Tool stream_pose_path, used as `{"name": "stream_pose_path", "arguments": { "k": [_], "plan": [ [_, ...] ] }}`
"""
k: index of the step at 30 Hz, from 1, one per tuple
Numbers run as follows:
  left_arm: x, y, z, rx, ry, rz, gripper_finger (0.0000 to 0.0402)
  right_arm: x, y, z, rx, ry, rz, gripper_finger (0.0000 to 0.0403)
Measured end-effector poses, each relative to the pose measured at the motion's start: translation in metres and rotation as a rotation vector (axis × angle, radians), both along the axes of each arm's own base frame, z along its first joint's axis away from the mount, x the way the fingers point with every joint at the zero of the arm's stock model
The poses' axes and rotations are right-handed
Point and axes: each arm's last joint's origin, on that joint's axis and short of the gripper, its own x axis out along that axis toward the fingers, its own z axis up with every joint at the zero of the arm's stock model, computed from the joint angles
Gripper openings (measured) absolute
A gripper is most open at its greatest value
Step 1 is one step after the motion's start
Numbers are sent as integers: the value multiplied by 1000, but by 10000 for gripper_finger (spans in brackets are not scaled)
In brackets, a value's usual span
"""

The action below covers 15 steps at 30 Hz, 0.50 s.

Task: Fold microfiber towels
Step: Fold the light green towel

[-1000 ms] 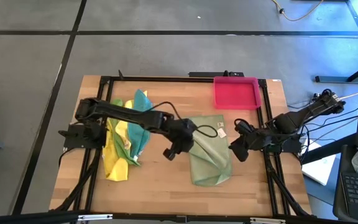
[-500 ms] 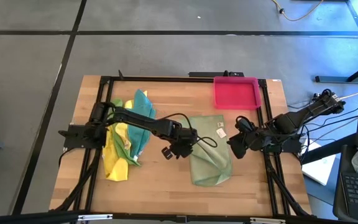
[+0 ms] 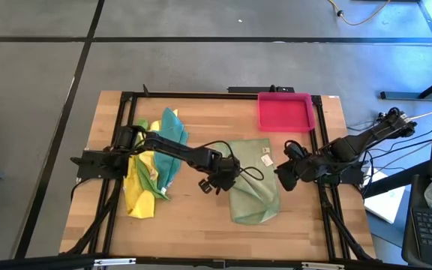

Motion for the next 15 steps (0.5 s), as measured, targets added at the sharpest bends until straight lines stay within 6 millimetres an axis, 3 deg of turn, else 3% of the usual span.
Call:
{"name": "stream_pose_path", "arguments": {
  "k": [5,12,15],
  "plan": [
    [1,-1,0,5,-12,25,123,2,1,-12,-19,43,-6,116],
    [1,-2,0,-34,-16,109,17,4,2,-34,1,100,-66,116],
    [0,-4,0,-44,-7,130,7,5,2,-45,-6,121,-77,116]
  ]
}}
